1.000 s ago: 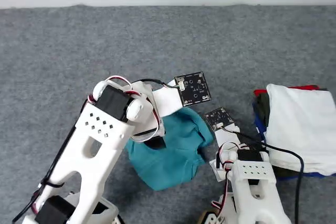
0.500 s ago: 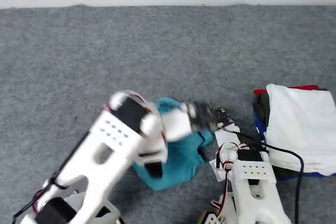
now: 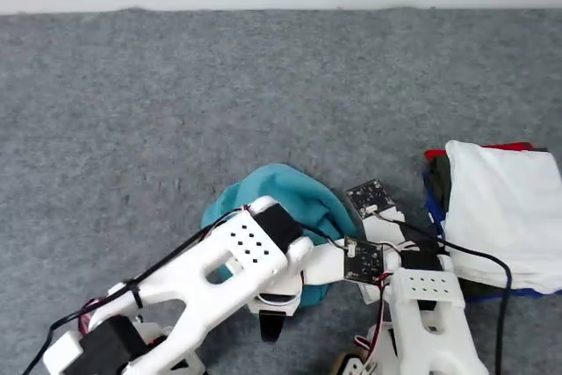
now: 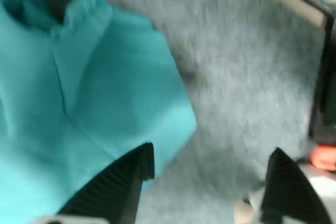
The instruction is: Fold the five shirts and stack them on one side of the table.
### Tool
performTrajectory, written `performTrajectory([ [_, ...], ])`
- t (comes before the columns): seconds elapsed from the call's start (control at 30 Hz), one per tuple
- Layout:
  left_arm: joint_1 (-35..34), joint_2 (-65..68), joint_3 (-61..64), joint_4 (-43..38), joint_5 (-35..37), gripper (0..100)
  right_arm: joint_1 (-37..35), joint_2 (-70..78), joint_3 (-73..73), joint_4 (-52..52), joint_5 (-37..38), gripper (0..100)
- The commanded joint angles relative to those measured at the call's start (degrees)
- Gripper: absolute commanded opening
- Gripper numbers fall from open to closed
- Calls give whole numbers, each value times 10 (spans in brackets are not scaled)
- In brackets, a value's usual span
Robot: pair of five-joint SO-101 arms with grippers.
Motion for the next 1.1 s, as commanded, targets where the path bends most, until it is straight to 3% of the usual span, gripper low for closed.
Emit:
performTrajectory([
  [0.0, 30, 56, 22, -56, -7, 331, -2, 8, 0, -18, -4, 307],
  [0.23, -8, 200, 15, -101, -4, 331, 5, 5, 0, -17, -4, 307],
  [0.4, -88, 290, -35, -105, -4, 318, 138, 3, -25, -15, -7, 307],
  [0.57, -131, 320, -102, -70, -4, 216, 237, 3, -61, -18, -23, 307],
  [0.83, -139, 323, -124, -64, -7, 9, 254, 3, -79, -17, -49, 307],
  [1.07, -176, 252, -225, 51, -7, 13, 252, 5, -75, -17, -49, 307],
])
